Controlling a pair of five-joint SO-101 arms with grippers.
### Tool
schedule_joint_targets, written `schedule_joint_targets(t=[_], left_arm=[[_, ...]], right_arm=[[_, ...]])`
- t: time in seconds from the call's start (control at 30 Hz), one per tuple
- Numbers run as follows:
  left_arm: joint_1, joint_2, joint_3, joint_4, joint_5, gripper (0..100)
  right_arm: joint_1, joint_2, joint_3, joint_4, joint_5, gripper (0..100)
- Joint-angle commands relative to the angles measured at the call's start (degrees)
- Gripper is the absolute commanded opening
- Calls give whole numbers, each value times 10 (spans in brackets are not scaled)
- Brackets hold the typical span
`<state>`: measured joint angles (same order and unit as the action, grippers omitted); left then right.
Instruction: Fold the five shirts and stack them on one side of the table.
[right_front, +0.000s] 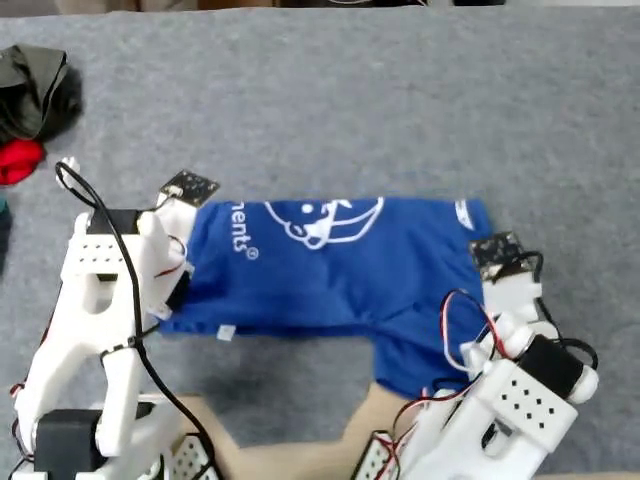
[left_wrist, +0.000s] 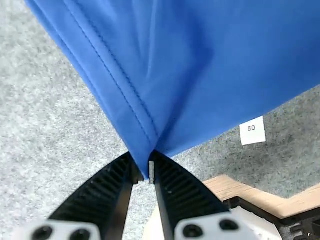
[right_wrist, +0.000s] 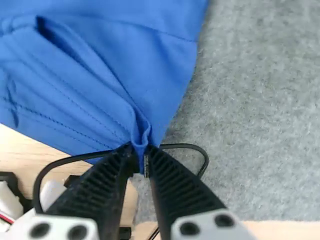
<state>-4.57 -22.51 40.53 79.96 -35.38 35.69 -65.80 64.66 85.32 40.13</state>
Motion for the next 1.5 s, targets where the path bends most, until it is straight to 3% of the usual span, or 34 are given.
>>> schedule_joint_targets(t=[0.0, 0.63, 0.9, 1.1, 1.23, 1.47], left_arm=[[-4, 7, -1, 5, -4, 19], [-4, 54, -11, 1, -31, 21], [-11, 54, -37, 6, -30, 22], [-6, 58, -82, 69, -32, 22], [-4, 58, -128, 128, -33, 30], [-11, 58, -156, 190, -29, 312]], right_arm=[[13, -8, 1, 1, 33, 5], [73, -8, 2, 6, 226, 13], [74, -9, -9, 34, 274, 197], [73, -9, -69, 50, 272, 225], [64, -9, -106, 45, 227, 224], [-23, -6, -149, 45, 133, 224]])
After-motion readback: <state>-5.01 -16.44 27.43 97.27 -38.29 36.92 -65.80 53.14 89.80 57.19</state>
